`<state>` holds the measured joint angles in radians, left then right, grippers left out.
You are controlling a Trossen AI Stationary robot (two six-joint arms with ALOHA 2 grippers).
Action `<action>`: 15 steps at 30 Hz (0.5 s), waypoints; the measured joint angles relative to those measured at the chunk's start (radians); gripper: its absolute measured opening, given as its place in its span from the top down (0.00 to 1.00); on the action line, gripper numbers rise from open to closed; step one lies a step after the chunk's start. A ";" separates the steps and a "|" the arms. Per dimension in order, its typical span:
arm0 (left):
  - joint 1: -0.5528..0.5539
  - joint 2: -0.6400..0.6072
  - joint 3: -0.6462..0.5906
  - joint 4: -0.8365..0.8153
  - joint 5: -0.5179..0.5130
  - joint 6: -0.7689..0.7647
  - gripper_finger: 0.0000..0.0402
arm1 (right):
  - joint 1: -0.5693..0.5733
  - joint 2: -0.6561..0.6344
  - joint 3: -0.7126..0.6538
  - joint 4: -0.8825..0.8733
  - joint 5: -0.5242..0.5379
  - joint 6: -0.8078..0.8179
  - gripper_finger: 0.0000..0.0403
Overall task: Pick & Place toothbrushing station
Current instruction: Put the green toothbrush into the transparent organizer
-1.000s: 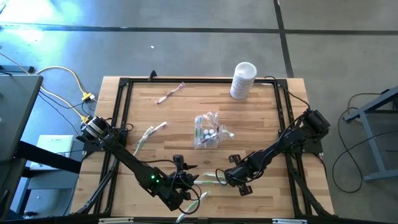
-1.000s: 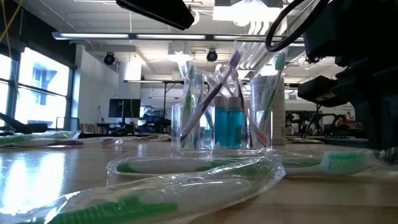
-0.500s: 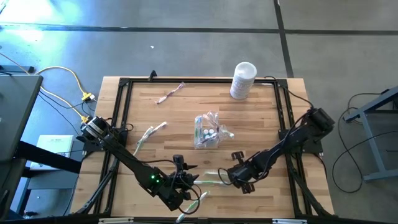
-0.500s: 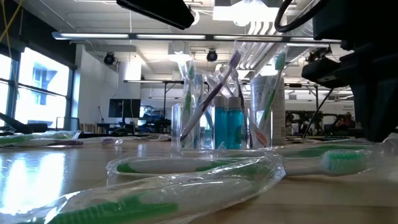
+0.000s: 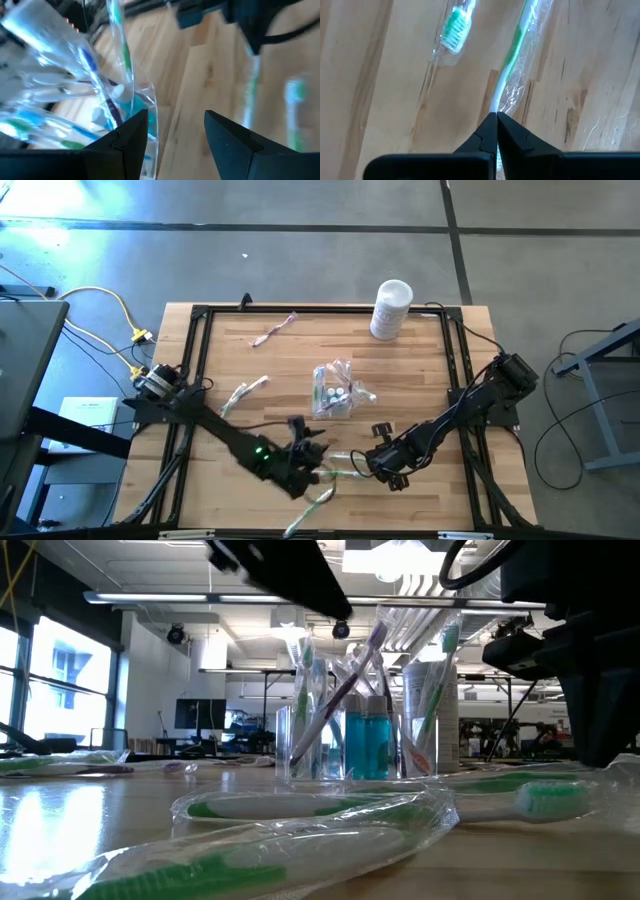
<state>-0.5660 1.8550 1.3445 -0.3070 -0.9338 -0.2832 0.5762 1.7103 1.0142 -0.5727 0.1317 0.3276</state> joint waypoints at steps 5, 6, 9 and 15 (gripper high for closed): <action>0.079 0.051 0.000 0.076 0.165 0.040 0.54 | 0.000 0.000 0.008 -0.010 0.019 -0.019 1.00; 0.091 0.057 0.000 0.082 0.213 0.059 0.54 | 0.000 0.000 0.011 -0.014 0.024 -0.026 1.00; 0.114 0.081 0.000 0.161 0.378 0.135 0.54 | 0.000 0.000 0.011 -0.016 0.027 -0.046 1.00; 0.114 0.094 0.000 0.256 0.453 0.220 0.54 | 0.000 0.000 0.011 -0.016 0.052 -0.068 1.00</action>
<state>-0.4522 1.9488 1.3442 -0.0513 -0.4807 -0.0632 0.5762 1.7103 1.0256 -0.5888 0.1833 0.2595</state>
